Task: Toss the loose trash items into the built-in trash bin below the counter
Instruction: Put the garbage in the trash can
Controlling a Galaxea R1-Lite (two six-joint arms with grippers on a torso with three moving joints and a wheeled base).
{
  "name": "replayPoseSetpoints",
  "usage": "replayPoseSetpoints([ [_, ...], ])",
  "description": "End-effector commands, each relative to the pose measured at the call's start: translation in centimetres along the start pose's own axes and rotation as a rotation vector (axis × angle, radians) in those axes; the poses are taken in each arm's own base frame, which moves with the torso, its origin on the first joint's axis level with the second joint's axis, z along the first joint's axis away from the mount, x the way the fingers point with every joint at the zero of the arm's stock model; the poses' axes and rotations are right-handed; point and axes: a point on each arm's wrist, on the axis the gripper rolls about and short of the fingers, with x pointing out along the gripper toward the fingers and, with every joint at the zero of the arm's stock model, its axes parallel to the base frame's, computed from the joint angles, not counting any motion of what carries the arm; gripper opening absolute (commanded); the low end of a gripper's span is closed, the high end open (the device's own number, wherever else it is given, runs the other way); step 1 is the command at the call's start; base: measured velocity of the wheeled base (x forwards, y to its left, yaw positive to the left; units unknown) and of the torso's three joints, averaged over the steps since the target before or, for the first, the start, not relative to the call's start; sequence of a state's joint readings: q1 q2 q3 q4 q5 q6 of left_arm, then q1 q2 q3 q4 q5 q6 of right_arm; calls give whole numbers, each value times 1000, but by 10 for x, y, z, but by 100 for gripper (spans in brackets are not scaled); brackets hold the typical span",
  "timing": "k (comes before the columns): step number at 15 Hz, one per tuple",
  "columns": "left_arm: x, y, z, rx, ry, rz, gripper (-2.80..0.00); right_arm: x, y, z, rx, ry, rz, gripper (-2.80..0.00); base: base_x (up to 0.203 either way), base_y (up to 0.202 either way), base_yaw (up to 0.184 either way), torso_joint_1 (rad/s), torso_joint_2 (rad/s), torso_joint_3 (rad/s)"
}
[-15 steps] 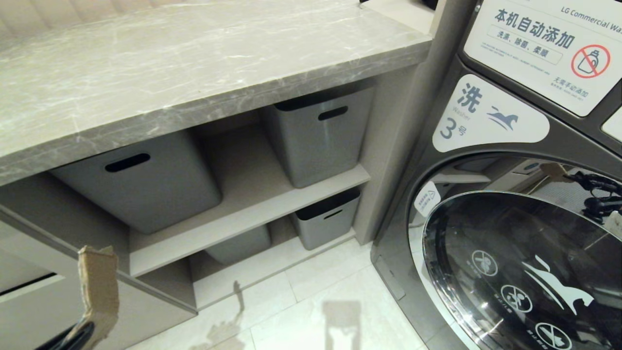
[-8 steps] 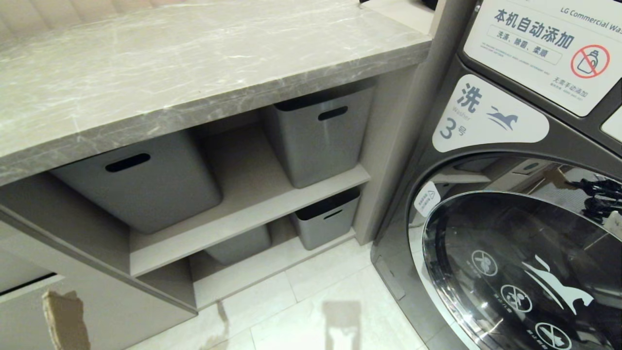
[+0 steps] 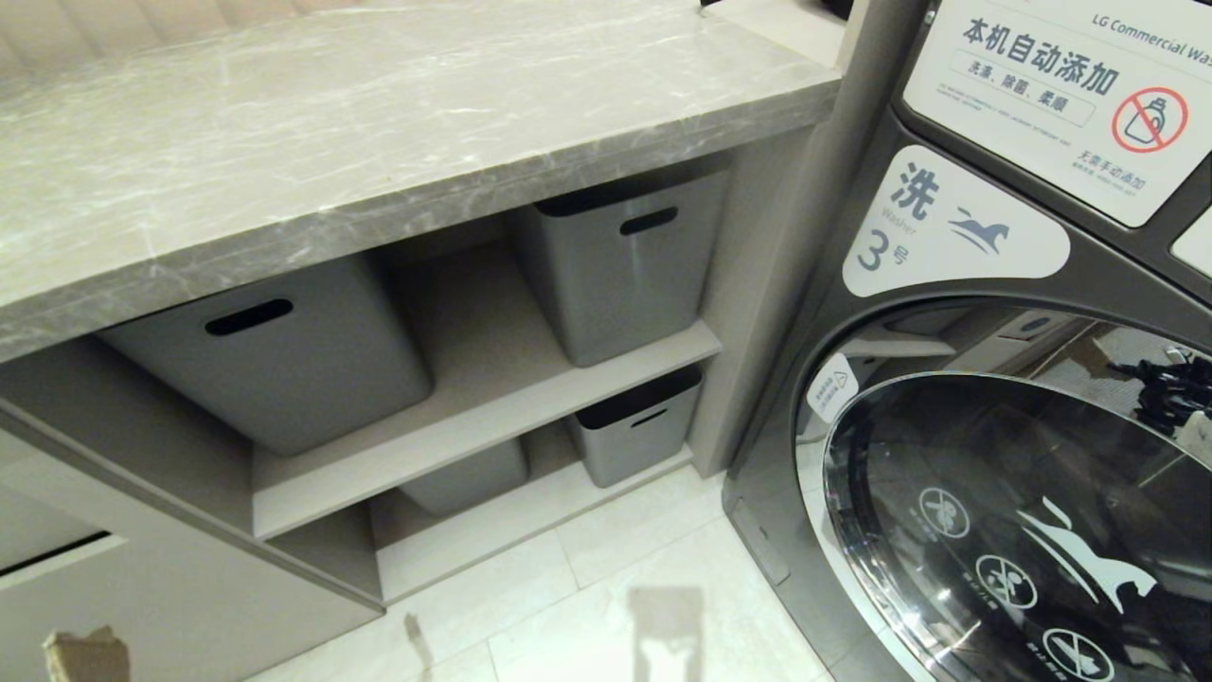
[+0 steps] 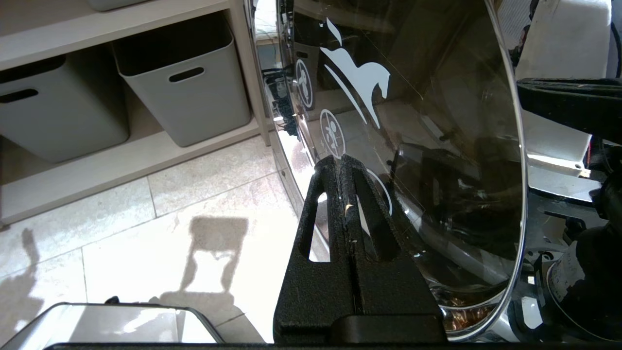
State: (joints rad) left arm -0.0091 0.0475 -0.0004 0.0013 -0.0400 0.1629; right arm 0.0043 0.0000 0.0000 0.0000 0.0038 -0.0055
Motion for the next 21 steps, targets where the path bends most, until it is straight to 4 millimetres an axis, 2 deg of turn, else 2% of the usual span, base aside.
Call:
replayPoseSetpoints([
  [1,-3,0,-2,-16,-39,15,-280,0,0,0,-1,-2,1,-280,0,0,0,0,0,0],
  [11,-3,0,-2,-50,-35,35,-280,0,0,0,-1,-2,1,-280,0,0,0,0,0,0],
  [21,-4,0,-2,3,-40,25,-280,0,0,0,-1,-2,1,-280,0,0,0,0,0,0],
])
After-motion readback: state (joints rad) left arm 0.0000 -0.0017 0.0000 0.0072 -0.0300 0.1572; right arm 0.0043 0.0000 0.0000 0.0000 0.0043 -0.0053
